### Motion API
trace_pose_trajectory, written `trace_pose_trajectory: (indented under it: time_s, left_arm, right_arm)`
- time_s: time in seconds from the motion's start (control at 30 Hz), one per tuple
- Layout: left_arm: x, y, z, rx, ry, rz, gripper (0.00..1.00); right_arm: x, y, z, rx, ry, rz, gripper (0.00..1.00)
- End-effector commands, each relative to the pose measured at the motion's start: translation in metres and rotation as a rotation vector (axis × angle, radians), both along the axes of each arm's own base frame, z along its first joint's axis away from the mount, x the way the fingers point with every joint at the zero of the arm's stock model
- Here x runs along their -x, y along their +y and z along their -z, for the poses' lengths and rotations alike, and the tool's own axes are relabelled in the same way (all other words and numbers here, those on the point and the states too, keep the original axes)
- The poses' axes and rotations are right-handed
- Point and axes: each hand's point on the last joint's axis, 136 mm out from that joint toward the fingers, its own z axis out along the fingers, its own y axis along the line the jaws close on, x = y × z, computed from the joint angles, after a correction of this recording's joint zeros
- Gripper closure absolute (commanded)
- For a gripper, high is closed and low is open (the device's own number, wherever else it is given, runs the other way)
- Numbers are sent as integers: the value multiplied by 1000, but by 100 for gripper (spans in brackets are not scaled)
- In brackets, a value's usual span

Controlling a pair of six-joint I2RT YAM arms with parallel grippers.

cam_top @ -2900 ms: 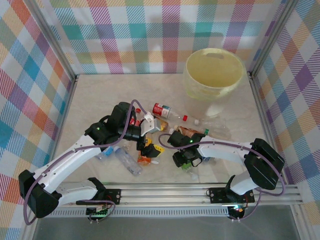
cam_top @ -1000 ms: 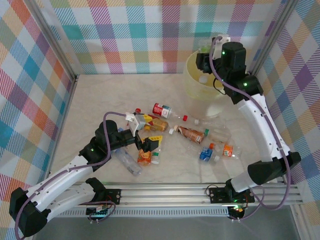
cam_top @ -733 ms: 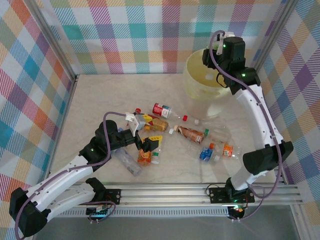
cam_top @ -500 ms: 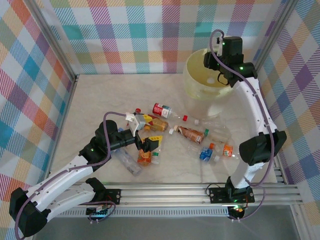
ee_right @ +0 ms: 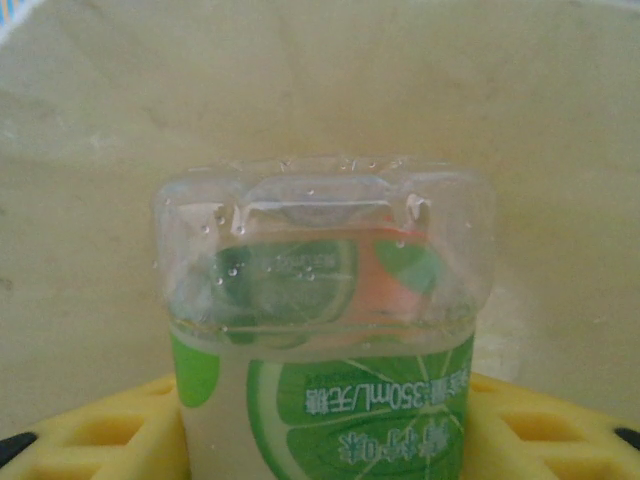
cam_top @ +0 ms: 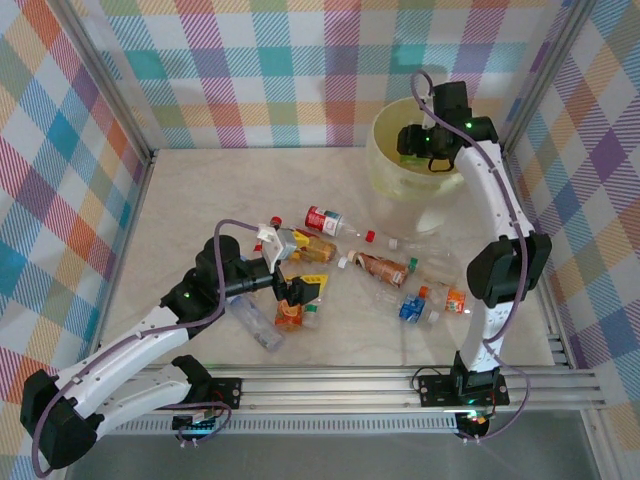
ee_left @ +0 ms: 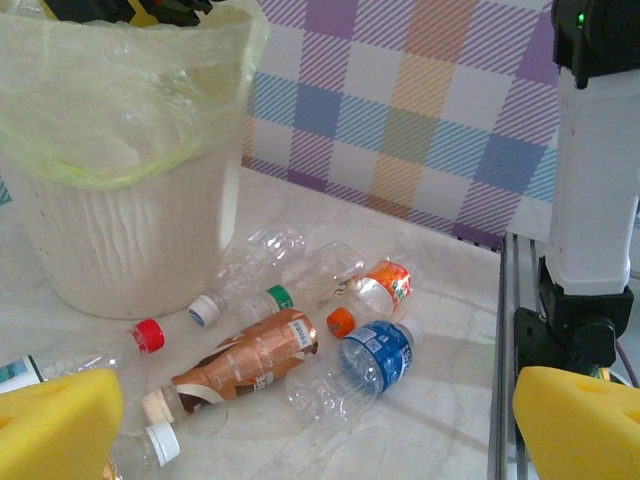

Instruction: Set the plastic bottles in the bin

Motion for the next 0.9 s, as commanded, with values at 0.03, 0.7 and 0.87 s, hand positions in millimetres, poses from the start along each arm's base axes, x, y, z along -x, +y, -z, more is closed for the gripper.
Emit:
trace_pose_trajectory:
  time_s: [0.03,0.7,0.87]
  left_arm:
    - [6,-4,-13,10,-33,34,0]
    - [4,-3,-11,-8,-30,24,0]
    - [3,-3,-11,-9,-30,21,0]
  right_arm:
    - [2,-4,6,-19,63,14,43]
    - [-6,0,38,-37,164,17,29]
    - [-5,0,21,-47,125,15,19]
